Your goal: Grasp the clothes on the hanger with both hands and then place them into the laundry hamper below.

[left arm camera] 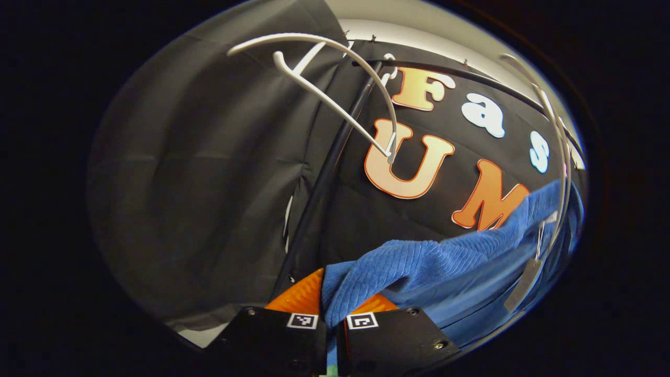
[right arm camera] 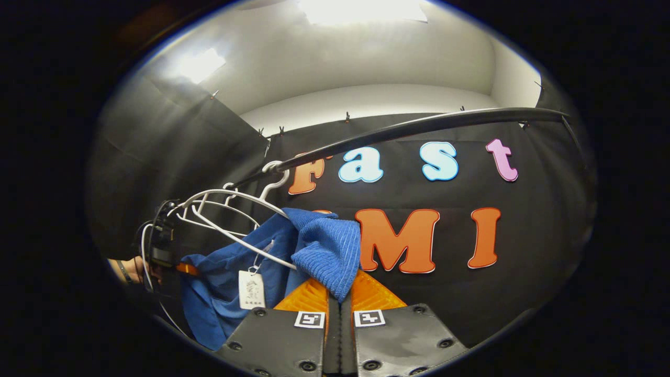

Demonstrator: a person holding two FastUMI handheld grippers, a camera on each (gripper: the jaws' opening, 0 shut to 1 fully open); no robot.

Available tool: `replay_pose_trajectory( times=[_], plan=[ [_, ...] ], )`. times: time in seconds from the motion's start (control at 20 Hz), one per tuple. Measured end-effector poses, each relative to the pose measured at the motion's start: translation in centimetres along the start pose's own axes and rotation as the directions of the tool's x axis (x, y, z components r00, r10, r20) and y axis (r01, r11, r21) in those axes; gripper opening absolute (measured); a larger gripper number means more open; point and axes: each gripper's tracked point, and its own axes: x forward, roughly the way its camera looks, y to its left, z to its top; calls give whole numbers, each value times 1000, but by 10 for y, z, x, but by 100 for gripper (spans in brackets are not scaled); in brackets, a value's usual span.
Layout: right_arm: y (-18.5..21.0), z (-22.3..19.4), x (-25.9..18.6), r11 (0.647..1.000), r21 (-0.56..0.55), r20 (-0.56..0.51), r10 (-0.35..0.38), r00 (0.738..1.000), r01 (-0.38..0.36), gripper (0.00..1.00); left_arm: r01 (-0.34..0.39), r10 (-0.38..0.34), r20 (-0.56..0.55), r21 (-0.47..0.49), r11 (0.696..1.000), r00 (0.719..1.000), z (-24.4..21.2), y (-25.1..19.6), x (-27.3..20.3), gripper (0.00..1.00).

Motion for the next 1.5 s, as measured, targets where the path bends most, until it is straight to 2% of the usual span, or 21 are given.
replay_pose_trajectory(
  times=[0.1, 0.15, 0.2, 0.35, 0.5, 0.7, 0.95, 1.05, 1.15, 1.3, 1.5],
  plan=[
    [-13, 3, 6, 999, -14, 10, -39, 999, 39, 7, -2, 1, 17, 72, 997, 1000, -8, -3, -21, 10],
    [-20, 2, 13, 998, -22, 11, -64, 998, 64, 7, -2, 0, 18, 101, 995, 1000, -10, -5, -31, 7],
    [-29, 1, 18, 995, -33, 8, -91, 996, 92, 7, -3, 0, 21, 123, 992, 1000, -14, -5, -42, 10],
    [-54, -9, 35, 987, -39, -17, -158, 987, 157, 7, -6, 1, 29, 176, 984, 1000, -25, -8, -70, 7],
    [-85, -25, 50, 974, -55, -41, -223, 974, 221, 7, 0, -3, 14, 200, 980, 1000, -48, -15, -96, 10],
    [-117, -55, 62, 958, -85, -102, -282, 954, 274, 7, 19, -10, -39, 230, 973, 999, -80, -26, -113, 7],
    [-123, -79, 71, 959, -130, -152, -271, 950, 253, 7, 38, -14, -96, 253, 967, 995, -106, -39, -116, 7],
    [-135, -102, 79, 958, -135, -216, -279, 936, 255, 7, 40, -8, -125, 250, 967, 992, -119, -38, -114, 9],
    [-145, -134, 79, 955, -128, -295, -294, 909, 268, 7, 33, 5, -146, 252, 967, 989, -131, -37, -118, 7],
    [-154, -151, 67, 952, -125, -316, -305, 898, 279, 7, 26, 11, -143, 253, 967, 990, -136, -37, -122, 7],
    [-149, -177, 42, 955, -148, -363, -293, 884, 256, 7, 35, 6, -156, 255, 966, 988, -140, -42, -120, 7]
  ],
)
